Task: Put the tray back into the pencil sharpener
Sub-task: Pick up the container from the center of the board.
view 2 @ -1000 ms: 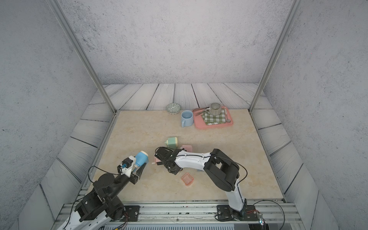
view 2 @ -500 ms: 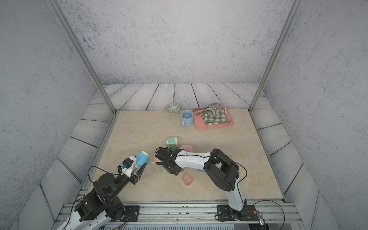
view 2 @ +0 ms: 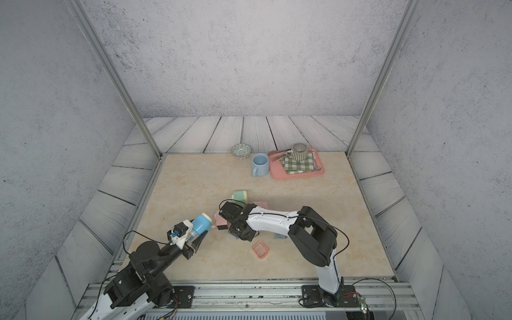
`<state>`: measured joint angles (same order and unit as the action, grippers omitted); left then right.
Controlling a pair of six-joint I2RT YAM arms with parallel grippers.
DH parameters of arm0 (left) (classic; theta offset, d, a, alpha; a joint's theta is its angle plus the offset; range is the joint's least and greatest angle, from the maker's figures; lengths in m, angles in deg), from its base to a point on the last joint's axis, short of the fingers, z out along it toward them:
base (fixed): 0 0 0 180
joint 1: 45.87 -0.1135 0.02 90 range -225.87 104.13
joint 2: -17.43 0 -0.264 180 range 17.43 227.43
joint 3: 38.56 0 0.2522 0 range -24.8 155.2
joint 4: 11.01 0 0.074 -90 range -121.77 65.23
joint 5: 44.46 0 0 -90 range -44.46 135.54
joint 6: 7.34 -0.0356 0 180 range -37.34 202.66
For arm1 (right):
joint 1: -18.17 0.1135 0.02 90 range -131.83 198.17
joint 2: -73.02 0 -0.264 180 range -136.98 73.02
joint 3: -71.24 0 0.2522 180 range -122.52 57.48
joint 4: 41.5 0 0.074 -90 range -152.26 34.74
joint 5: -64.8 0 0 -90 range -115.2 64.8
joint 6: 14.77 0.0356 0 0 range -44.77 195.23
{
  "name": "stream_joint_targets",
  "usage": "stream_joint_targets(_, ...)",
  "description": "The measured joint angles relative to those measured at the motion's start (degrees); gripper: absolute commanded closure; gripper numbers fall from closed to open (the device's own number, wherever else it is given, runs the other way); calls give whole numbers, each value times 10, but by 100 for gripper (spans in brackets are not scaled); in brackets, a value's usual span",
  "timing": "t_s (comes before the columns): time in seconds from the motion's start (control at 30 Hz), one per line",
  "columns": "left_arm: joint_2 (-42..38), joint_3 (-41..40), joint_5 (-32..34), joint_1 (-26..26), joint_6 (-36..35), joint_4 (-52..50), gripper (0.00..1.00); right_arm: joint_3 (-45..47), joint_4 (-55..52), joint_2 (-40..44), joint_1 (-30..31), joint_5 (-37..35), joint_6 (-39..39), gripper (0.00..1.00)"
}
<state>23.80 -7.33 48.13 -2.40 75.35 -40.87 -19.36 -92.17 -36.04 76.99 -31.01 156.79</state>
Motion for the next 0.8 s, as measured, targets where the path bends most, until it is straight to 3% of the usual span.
stream_joint_targets(0.1, 0, 0, -26, 0, -5, 1, 100, -7, -18, 19, -5, 2, -71, 100)
stream_joint_targets(0.4, 24, -1, -151, 0, -27, 19, 100, -52, -110, 50, -37, 42, -283, 100)
stream_joint_targets(0.63, 117, -5, -268, 0, -27, 82, 100, -146, -220, 71, -49, 49, -458, 100)
stream_joint_targets(0.8, 200, -5, -305, 0, -25, 145, 100, -178, -282, 75, -49, 64, -529, 100)
